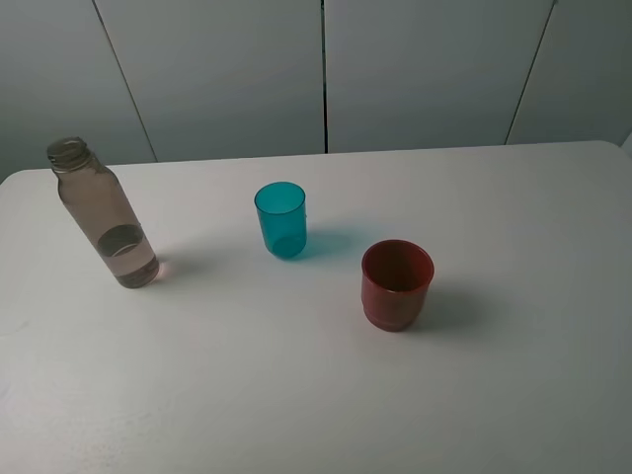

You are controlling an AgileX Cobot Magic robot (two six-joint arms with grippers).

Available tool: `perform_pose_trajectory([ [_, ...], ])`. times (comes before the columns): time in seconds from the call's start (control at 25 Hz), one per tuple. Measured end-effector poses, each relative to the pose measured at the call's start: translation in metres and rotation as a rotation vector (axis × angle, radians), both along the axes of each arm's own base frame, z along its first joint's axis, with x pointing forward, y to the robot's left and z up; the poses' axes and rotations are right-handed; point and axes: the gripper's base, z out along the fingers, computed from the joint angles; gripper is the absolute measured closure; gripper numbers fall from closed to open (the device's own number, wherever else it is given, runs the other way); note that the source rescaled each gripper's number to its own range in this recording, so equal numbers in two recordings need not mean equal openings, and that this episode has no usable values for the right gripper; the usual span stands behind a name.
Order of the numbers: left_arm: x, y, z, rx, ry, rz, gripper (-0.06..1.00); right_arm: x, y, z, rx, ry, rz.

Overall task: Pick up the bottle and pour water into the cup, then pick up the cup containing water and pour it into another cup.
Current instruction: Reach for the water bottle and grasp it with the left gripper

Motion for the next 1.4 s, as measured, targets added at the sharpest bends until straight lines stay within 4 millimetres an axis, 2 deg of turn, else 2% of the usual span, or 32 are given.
perform_pose_trajectory([
  [0.2,0.035,0.002,-0.011,-0.022,0.13,0.0,0.0,0.0,0.0,0.0,0.0,0.0,0.0],
  [0.4,0.052,0.003,-0.02,-0.032,0.115,0.008,0.0,0.0,0.0,0.0,0.0,0.0,0.0],
  [0.72,0.057,0.004,-0.068,-0.062,0.091,0.037,0.0,0.0,0.0,0.0,0.0,0.0,0.0],
  [1.08,0.057,0.01,-0.093,-0.15,0.033,0.171,0.0,0.0,0.0,0.0,0.0,0.0,0.0],
  [1.28,0.055,0.011,-0.112,-0.121,-0.016,0.169,0.0,0.0,0.0,0.0,0.0,0.0,0.0],
  [1.4,0.055,0.013,-0.115,-0.086,-0.035,0.16,0.0,0.0,0.0,0.0,0.0,0.0,0.0],
])
